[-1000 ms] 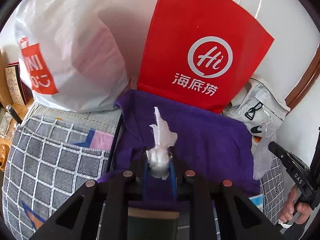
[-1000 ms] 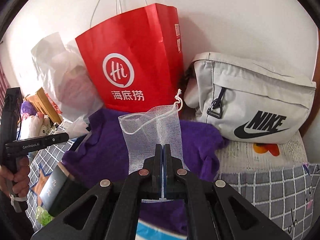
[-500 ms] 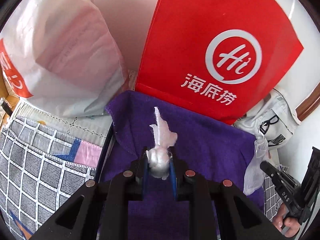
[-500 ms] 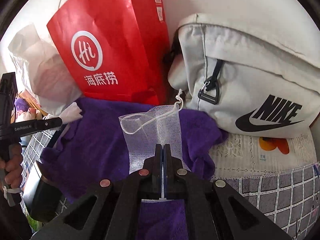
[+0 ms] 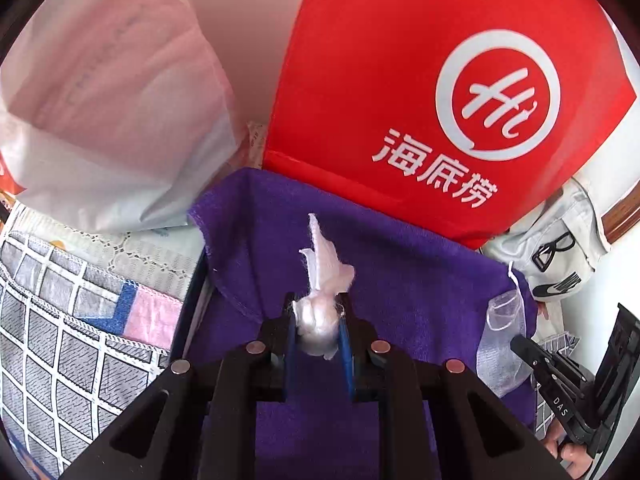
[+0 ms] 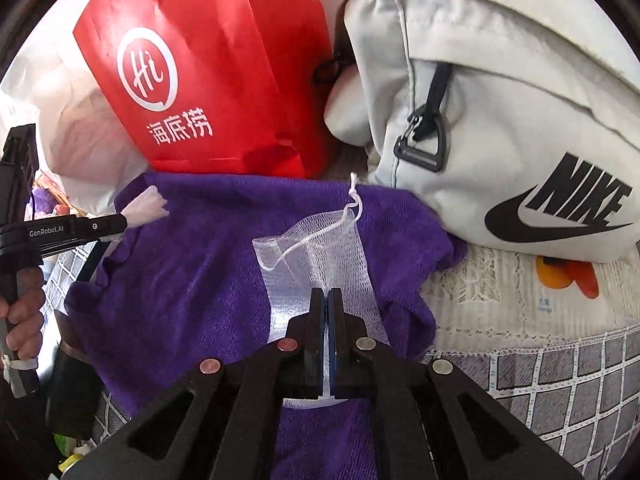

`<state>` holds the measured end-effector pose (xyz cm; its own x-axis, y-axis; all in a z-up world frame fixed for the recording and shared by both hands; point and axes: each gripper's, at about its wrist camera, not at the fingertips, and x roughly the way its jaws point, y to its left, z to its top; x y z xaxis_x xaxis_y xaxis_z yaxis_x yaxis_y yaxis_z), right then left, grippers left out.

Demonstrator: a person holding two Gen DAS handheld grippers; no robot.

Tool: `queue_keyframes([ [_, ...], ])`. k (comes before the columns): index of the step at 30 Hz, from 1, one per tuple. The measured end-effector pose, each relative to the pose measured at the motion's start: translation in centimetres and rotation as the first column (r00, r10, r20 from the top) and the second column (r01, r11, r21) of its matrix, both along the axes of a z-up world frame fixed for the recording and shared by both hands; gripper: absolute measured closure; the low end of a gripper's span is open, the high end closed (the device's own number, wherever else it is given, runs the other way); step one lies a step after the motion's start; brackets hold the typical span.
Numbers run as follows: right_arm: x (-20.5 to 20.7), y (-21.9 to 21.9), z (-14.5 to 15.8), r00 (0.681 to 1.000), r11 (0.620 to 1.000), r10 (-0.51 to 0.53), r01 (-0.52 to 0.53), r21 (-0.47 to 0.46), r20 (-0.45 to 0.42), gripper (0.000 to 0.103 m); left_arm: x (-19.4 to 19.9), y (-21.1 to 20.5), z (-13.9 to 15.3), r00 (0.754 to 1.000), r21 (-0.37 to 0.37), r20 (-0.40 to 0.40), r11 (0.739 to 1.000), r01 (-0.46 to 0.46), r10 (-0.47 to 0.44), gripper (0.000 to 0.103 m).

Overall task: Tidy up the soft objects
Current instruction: 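Open both tools to drop cotton and mesh bag onto the purple towel, then withdraw both tools from the towel back over the remaining items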

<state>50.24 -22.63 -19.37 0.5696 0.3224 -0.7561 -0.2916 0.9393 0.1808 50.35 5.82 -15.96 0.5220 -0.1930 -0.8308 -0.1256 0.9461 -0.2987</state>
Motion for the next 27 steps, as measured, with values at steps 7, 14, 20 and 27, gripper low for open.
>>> queue_keyframes([
  [7, 0.1, 0.6, 0.0, 1.0, 1.0, 0.01, -0.009, -0.007, 0.007, 0.093, 0.3, -0.9, -0.3, 0.999, 0.036, -0.036, 0.999, 0.011, -0.009, 0.075],
  [14, -0.6, 0.9, 1.4, 0.998, 1.0, -0.011, 0.011, 0.0, 0.059, 0.047, -0.1, -2.2, 1.1, 1.0, 0.121, -0.028, 0.993, 0.012, -0.009, 0.049],
  [20, -1.9, 0.8, 3.2, 0.998, 0.999, -0.032, 0.033, -0.011, 0.046, 0.041, -1.9, -2.6, 3.8, 1.0, 0.175, -0.013, 0.985, 0.004, -0.001, 0.039],
  [27, -6.4, 0.3, 7.2, 0.993, 0.997, -0.067, 0.069, -0.022, 0.098, 0.025, -5.8, -1.5, 7.1, 1.0, 0.189, 0.018, 0.982, 0.002, -0.005, 0.038],
])
